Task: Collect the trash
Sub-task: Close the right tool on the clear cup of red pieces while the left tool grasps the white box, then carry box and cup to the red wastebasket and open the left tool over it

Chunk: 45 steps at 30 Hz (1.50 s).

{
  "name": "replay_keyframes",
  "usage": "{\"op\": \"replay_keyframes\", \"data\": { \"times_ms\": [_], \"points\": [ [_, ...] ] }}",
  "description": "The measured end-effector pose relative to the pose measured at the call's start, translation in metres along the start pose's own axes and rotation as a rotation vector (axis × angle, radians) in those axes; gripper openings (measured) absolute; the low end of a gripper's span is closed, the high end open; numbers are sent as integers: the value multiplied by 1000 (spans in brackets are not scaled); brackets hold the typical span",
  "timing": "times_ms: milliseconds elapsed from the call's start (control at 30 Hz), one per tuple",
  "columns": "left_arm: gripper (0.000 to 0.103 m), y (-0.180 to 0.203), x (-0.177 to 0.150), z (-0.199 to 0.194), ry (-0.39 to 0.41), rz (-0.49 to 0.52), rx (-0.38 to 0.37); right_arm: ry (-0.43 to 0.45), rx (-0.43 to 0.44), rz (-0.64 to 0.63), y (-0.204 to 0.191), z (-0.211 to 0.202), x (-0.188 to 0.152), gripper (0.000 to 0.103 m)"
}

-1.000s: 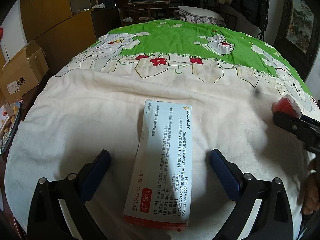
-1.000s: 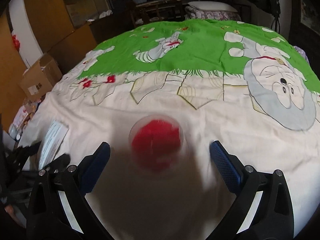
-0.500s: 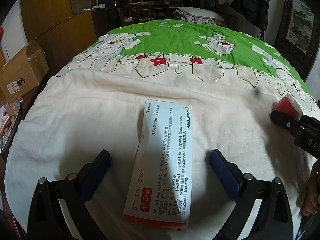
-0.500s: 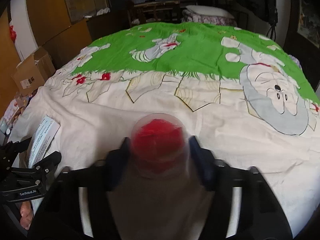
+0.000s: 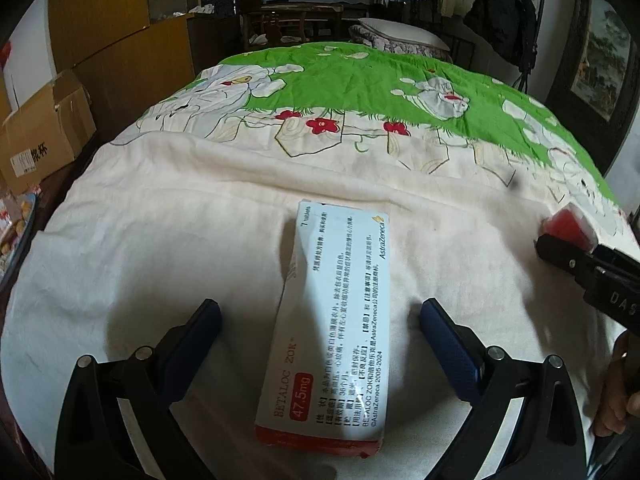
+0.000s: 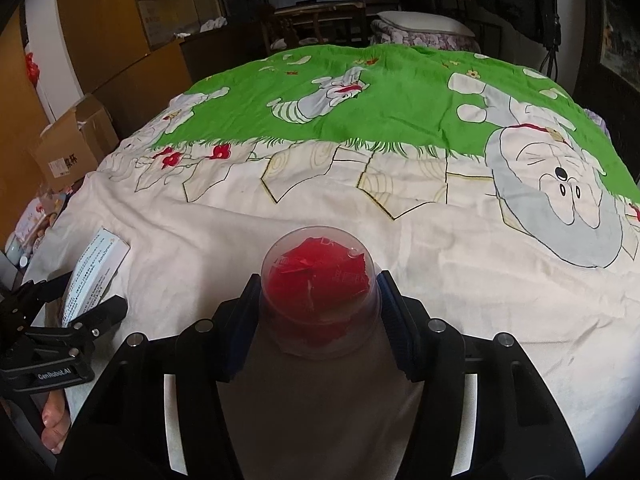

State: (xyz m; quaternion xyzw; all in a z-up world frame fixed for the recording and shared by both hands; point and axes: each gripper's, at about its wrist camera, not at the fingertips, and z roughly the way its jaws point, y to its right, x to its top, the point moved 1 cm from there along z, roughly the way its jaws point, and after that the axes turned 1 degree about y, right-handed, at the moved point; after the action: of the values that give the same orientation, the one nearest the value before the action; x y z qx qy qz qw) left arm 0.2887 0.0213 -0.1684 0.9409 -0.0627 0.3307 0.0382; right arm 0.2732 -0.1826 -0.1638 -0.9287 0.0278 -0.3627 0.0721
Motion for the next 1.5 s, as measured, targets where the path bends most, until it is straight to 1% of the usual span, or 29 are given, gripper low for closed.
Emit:
{"op": "replay_keyframes", "data": {
  "times_ms": [133,167,233,300,333,367,400,567,867,1033,1200,1500],
  "points": [
    [96,-4,0,-2,18,-25,-16,0,3,3,0,0,-1,57],
    [92,-6,0,-3,24,-35,-20,0,5,4,1,0,-1,57],
    [83,-10,0,-5,39,-55,-20,0,7,7,1,0,-1,57],
    [65,-13,0,-8,56,-70,-20,0,10,9,2,0,-1,57],
    [60,-13,0,-9,66,-72,-30,0,10,9,2,0,-1,57],
    [47,-12,0,-9,70,-69,-41,0,10,9,2,0,-1,57],
    [45,-11,-1,-10,70,-62,-58,0,10,9,2,0,-1,57],
    [44,-3,-2,-12,86,-23,-65,0,13,12,2,0,-1,57],
    [45,1,-6,-21,106,-2,0,-11,15,18,3,-3,-3,57],
    [45,1,-10,-23,84,-7,14,-11,7,15,1,-7,-6,57],
    [45,1,-22,-36,93,-15,17,-11,16,31,4,-15,-12,57],
    [45,11,-49,-66,113,13,42,-21,26,47,3,-38,-36,57]
  ]
}}
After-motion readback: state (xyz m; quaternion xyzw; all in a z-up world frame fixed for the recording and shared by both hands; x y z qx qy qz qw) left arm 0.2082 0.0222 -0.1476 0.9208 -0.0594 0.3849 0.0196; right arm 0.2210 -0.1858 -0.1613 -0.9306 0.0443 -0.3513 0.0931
